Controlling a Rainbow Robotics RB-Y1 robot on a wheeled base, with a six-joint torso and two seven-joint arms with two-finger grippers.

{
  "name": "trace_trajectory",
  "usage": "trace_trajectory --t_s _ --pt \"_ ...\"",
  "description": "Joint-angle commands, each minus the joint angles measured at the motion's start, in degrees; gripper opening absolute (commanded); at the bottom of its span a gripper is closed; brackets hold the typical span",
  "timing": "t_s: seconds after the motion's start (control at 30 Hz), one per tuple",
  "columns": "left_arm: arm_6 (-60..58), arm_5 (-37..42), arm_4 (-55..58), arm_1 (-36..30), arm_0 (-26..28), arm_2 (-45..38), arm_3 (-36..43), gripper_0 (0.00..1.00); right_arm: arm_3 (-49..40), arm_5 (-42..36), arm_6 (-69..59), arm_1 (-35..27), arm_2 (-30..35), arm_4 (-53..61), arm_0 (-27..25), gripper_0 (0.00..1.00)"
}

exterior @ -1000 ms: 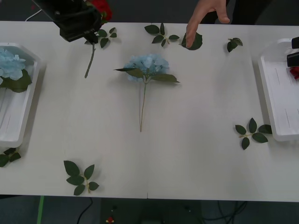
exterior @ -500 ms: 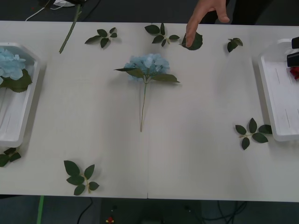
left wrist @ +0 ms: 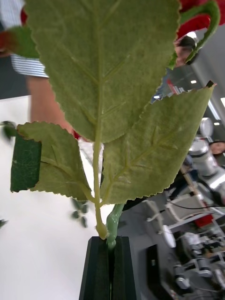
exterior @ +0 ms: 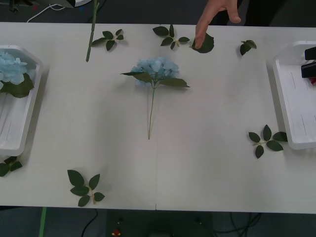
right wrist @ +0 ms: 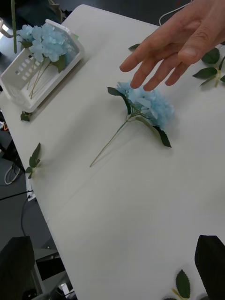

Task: Place the red flowers into the right box and the blue flowers into the left box. If a person shows an open palm, hand one flower to the person first, then continue sorting.

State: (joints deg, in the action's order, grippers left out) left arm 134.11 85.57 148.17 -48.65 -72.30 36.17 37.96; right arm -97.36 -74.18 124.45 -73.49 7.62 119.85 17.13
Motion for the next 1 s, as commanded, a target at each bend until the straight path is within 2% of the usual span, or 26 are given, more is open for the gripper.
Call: trace_trajectory --t_s 0.03,0.17,0.27,0.37,0.47,0.77,1.0 --pt "-0.6 0.6 1.5 2.1 6.5 -8.7 8.5 0.0 0.2 -0.3 1.8 -1.1 -0.2 2.6 -0.4 1.0" --pt "-0.6 -4.0 0.7 4.4 13.7 -13.9 19.2 0.0 0.2 -0.6 -1.8 -0.5 -0.2 5.0 -0.4 1.0" --pt "-0.7 -10.2 -2.5 6.3 18.8 -16.7 28.0 0.0 0.2 -1.0 -5.4 0.4 -0.2 7.9 -0.4 1.0" --pt "-0.9 -19.1 -5.9 8.2 23.7 -17.4 37.5 0.0 0.2 -1.9 -10.9 1.6 -0.2 12.7 -0.4 1.0" --pt "-1.1 -24.3 -8.6 9.6 26.3 -17.4 42.5 0.0 0.2 -2.6 -15.1 2.8 -0.2 15.8 -0.4 1.0" --pt "-1.7 -29.3 -11.0 17.4 27.4 -17.4 45.1 0.0 -0.1 -2.2 -17.6 7.6 -0.2 16.8 0.5 1.0" --pt "-2.3 -34.9 -11.1 22.5 27.7 -15.3 48.4 0.0 -2.2 -1.8 -7.6 13.2 -0.2 8.6 4.8 1.0"
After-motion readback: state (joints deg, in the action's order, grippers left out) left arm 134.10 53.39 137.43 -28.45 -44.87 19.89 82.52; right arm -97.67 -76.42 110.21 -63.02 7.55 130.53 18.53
